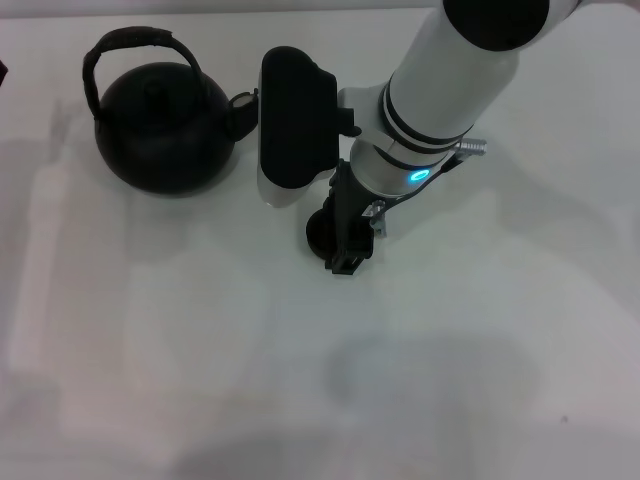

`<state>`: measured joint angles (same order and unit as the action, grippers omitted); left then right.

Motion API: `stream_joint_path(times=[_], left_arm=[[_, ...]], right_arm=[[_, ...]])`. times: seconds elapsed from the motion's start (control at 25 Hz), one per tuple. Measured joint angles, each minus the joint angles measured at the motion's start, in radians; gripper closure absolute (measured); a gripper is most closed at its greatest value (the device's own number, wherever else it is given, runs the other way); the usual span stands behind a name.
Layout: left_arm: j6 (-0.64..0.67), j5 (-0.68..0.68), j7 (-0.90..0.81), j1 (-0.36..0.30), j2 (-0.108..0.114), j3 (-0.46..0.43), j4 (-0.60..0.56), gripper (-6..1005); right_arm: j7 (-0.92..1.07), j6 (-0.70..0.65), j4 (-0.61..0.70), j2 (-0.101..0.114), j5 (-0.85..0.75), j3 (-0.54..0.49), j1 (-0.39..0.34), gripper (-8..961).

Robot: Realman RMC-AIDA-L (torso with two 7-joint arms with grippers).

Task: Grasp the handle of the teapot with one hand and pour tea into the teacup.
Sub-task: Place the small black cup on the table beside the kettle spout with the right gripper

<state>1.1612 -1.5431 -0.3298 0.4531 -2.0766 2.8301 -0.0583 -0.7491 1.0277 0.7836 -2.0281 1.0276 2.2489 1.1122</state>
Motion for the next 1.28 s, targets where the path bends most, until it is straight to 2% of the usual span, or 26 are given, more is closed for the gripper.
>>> stream_joint_path(times=[0.44,0.56,0.64,0.92,1.12,1.24,1.28], left_arm=[[0.0,-0.003,0.0,0.0,0.001,0.0,0.0,141],[0.0,-0.003,0.0,-0.001,0.001,0.0,0.002,141],[0.0,-0.003,0.0,-0.001,0.001,0.0,0.003,141],[0.01,-0.003,0.0,-0.004,0.001,0.0,0.005,141],[0.024,-0.003,0.0,-0.007,0.001,0.0,0.008,141],[0.026,-0.003,0.001,-0.007,0.001,0.0,0.009,141],[0.026,-0.003,0.002,-0.007,0.001,0.0,0.009,141]], right_arm=[[-0.005,-0.001,0.004,0.0,-0.006,-0.007,0.0,205],[-0.02,0.0,0.006,0.0,-0.006,-0.021,0.0,137],[-0.039,0.005,0.008,0.0,-0.002,-0.042,-0.005,125],[-0.169,0.049,0.055,0.002,-0.007,-0.263,-0.107,106],[-0.213,0.071,0.057,0.004,-0.001,-0.369,-0.156,106],[-0.276,0.073,0.061,0.004,0.023,-0.49,-0.211,105],[-0.327,0.077,0.066,0.007,0.057,-0.592,-0.256,105]])
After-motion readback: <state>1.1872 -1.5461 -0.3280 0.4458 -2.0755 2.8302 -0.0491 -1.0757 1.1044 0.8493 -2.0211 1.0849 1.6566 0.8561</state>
